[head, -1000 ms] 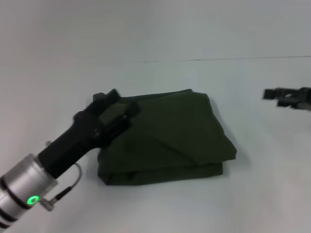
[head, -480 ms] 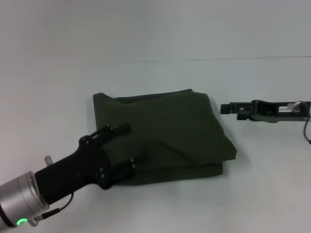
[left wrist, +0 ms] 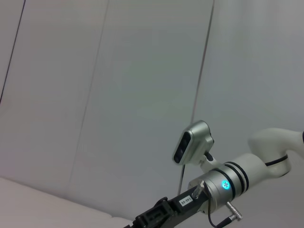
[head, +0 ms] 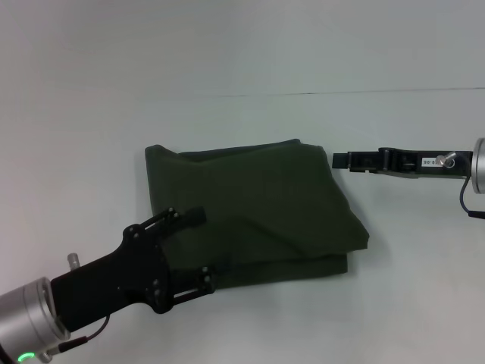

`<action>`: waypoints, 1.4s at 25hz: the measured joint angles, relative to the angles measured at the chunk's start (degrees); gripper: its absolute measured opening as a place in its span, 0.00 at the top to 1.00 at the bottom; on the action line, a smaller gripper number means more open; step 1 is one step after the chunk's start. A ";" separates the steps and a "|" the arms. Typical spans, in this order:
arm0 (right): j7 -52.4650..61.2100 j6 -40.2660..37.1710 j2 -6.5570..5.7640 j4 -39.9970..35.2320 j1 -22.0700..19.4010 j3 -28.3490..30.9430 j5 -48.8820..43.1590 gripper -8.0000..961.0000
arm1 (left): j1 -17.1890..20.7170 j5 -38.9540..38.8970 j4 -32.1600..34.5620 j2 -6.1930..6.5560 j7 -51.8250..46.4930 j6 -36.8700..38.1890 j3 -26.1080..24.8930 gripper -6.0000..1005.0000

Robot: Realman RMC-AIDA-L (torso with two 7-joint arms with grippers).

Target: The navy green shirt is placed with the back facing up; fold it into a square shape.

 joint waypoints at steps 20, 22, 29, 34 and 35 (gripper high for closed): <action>-10.49 12.05 4.87 6.00 6.16 -12.03 0.05 0.99 | 0.28 -0.01 -1.34 -0.36 0.30 -0.44 0.23 0.17; -10.29 14.45 4.92 6.91 6.61 -13.61 0.01 0.99 | 0.28 -0.01 -1.34 -0.36 0.30 -0.44 0.23 0.17; -10.91 16.96 5.02 6.73 6.40 -14.74 0.32 0.98 | 0.27 -0.05 -1.34 -0.36 0.24 -0.46 0.23 0.18; -14.01 14.98 5.01 2.60 2.98 -14.37 5.97 0.98 | 0.25 -0.27 -1.33 -0.36 0.22 -0.51 0.23 0.18; -13.86 14.16 4.92 1.32 2.18 -14.34 7.04 0.97 | 0.25 -0.33 -1.33 -0.36 0.17 -0.52 0.23 0.18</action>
